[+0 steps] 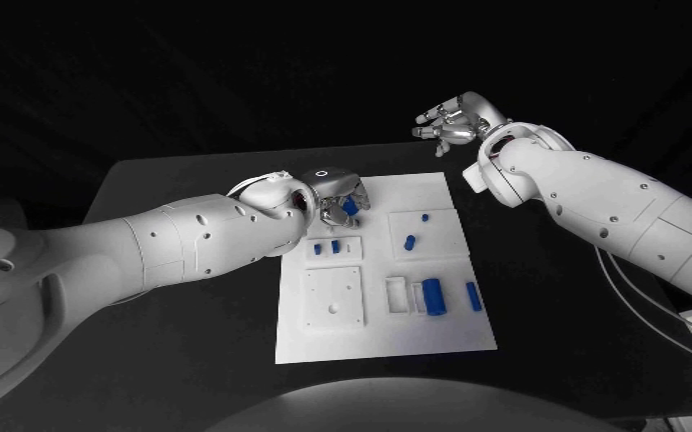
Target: Assemble the parts on the task board
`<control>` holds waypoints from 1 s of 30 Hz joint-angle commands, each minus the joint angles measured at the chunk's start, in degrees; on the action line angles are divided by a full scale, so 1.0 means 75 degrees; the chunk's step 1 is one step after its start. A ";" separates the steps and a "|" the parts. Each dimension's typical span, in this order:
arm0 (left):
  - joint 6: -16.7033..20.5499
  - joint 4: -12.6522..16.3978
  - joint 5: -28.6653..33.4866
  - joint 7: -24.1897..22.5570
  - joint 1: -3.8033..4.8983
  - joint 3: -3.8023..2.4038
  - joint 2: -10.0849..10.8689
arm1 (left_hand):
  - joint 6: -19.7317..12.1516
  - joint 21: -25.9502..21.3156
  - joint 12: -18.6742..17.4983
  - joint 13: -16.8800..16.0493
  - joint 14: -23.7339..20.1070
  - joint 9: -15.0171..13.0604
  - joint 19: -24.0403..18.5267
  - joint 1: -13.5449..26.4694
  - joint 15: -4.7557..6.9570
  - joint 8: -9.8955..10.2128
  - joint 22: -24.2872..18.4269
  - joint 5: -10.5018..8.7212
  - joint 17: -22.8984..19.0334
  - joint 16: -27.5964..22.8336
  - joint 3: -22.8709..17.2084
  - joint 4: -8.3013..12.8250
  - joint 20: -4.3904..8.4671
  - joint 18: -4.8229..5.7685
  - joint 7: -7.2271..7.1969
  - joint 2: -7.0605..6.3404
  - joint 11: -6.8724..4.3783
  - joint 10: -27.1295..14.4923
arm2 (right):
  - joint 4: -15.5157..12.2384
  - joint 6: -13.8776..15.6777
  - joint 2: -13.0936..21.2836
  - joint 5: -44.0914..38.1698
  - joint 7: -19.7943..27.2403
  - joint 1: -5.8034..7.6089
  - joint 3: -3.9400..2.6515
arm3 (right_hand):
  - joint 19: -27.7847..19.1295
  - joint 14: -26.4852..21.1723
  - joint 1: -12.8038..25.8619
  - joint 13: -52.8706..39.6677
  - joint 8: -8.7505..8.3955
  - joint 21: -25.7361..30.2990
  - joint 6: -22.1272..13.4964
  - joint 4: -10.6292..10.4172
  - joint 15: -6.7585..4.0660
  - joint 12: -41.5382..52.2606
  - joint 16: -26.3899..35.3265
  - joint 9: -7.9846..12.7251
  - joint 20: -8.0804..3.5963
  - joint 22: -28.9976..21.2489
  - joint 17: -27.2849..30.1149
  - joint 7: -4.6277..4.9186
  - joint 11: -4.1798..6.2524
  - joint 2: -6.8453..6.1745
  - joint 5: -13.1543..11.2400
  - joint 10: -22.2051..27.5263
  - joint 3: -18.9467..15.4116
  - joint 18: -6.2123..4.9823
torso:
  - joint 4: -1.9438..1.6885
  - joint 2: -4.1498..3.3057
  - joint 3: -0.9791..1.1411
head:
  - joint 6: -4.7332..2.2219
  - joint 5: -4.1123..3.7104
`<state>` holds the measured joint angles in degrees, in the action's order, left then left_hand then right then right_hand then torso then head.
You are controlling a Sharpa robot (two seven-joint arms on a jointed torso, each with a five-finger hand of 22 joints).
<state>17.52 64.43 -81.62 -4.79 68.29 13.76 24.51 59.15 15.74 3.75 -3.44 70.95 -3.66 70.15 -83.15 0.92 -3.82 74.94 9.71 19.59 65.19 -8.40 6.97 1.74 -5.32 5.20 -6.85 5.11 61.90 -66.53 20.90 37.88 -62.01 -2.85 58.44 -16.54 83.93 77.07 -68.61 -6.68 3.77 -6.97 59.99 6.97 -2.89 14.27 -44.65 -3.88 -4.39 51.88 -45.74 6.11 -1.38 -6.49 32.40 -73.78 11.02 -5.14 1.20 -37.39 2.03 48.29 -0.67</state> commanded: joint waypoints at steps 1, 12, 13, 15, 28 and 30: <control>-0.0289 -0.0081 -0.0379 -0.0089 -0.0022 -0.0004 -0.0079 | 0.0024 0.0100 -0.0046 0.0009 0.0010 0.0007 -0.0006 -0.0013 0.0038 0.0029 0.0175 0.0048 -0.0127 0.0149 -0.0032 0.0059 0.0057 -0.0007 0.0026 0.0043 -0.0031 0.0030 | -0.0025 0.0001 -0.0003 0.0032 0.0121 -0.0002 -0.0005 | 0.0240 -0.0052 0.0036 0.0077 -0.0024 0.0032 0.0002 -0.0016 -0.0001 -0.0047 -0.0035 0.0010 0.0034 -0.0034 0.0022 0.0063 0.0008 -0.0003 0.0028 -0.0070 -0.0029 -0.0092 | -0.0004 0.0008 0.0007 | 0.0003 -0.0021; -0.0394 -0.0307 -0.0598 -0.0066 -0.0117 -0.0004 -0.0255 | 0.0328 0.0588 -0.0052 0.0017 0.0019 0.0006 -0.0142 0.0211 0.0059 0.0028 0.0182 0.0088 -0.0374 0.0440 -0.0680 0.0289 0.0090 -0.0036 0.0096 0.0130 -0.0085 0.0498 | -0.0061 0.0003 0.0003 0.0044 0.0123 0.0000 -0.0005 | 0.0231 -0.0059 0.0038 0.0087 -0.0024 0.0031 -0.0007 -0.0020 0.0004 -0.0054 -0.0035 0.0009 0.0037 -0.0044 0.0032 0.0066 0.0000 -0.0005 0.0033 -0.0048 -0.0032 -0.0094 | -0.0006 0.0004 0.0002 | 0.0015 -0.0045; -0.0399 -0.0315 -0.0605 -0.0064 -0.0119 -0.0004 -0.0258 | 0.0348 0.0627 -0.0052 0.0017 0.0021 0.0006 -0.0156 0.0230 0.0052 0.0027 0.0182 0.0085 -0.0383 0.0450 -0.0739 0.0302 0.0086 -0.0043 0.0103 0.0131 -0.0084 0.0526 | -0.0061 0.0002 0.0002 0.0044 0.0123 0.0000 -0.0005 | 0.0231 -0.0059 0.0038 0.0087 -0.0024 0.0031 -0.0007 -0.0020 0.0004 -0.0054 -0.0035 0.0009 0.0037 -0.0044 0.0032 0.0066 0.0000 -0.0005 0.0033 -0.0048 -0.0032 -0.0094 | -0.0010 0.0008 0.0005 | 0.0019 -0.0046; -0.0418 -0.0332 -0.0617 -0.0065 -0.0123 -0.0005 -0.0264 | 0.0411 0.0699 -0.0051 0.0017 0.0029 0.0004 -0.0176 0.0260 0.0051 0.0023 0.0183 0.0102 -0.0398 0.0468 -0.0846 0.0321 0.0085 -0.0058 0.0114 0.0146 -0.0096 0.0619 | -0.0062 0.0000 0.0001 0.0045 0.0123 0.0000 -0.0005 | 0.0228 -0.0065 0.0040 0.0097 -0.0024 0.0032 -0.0010 -0.0024 0.0007 -0.0062 -0.0034 0.0009 0.0040 -0.0050 0.0037 0.0068 -0.0004 -0.0005 0.0035 -0.0041 -0.0032 -0.0095 | -0.0013 0.0012 0.0010 | 0.0027 -0.0047; -0.0554 -0.0398 -0.0635 -0.0041 -0.0137 -0.0005 -0.0294 | 0.0607 0.1031 -0.0052 0.0016 0.0094 0.0004 -0.0272 0.0405 0.0057 0.0027 0.0171 0.0102 -0.0438 0.0559 -0.1167 0.0320 0.0080 -0.0096 0.0099 0.0213 -0.0137 0.0799 | -0.0053 -0.0015 -0.0021 0.0047 0.0125 0.0000 -0.0005 | 0.0228 -0.0065 0.0040 0.0097 -0.0024 0.0032 -0.0010 -0.0024 0.0007 -0.0062 -0.0034 0.0009 0.0040 -0.0050 0.0037 0.0068 -0.0004 -0.0005 0.0035 -0.0041 -0.0032 -0.0095 | -0.0012 0.0019 0.0003 | 0.0054 -0.0060; -0.0574 -0.0405 -0.0635 -0.0026 -0.0142 -0.0005 -0.0302 | 0.0633 0.1050 -0.0049 0.0015 0.0102 0.0004 -0.0274 0.0407 0.0059 0.0027 0.0171 0.0102 -0.0441 0.0563 -0.1186 0.0311 0.0083 -0.0096 0.0098 0.0235 -0.0139 0.0797 | -0.0053 -0.0016 -0.0021 0.0048 0.0125 0.0000 -0.0005 | 0.0227 -0.0070 0.0041 0.0114 -0.0023 0.0031 -0.0011 -0.0030 0.0009 -0.0071 -0.0037 0.0008 0.0043 -0.0067 0.0050 0.0069 -0.0006 -0.0004 0.0038 -0.0042 -0.0032 -0.0099 | -0.0013 0.0020 0.0002 | 0.0054 -0.0063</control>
<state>14.25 61.39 -85.86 -4.78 67.27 13.75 22.45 63.46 23.50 3.53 -3.40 71.37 -3.67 68.38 -80.58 1.33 -3.82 74.92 10.16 16.36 69.20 -17.04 9.26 2.26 -5.47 6.03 -5.20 4.18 67.78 -66.85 20.94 37.78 -61.70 -2.58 58.46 -16.54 83.93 76.98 -68.62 -5.87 3.77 -6.97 59.83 6.96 -2.78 14.09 -44.66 -3.88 -4.39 51.42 -45.41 6.26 -1.32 -6.49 32.40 -74.24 11.02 -4.78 1.08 -37.24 2.07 48.68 -1.11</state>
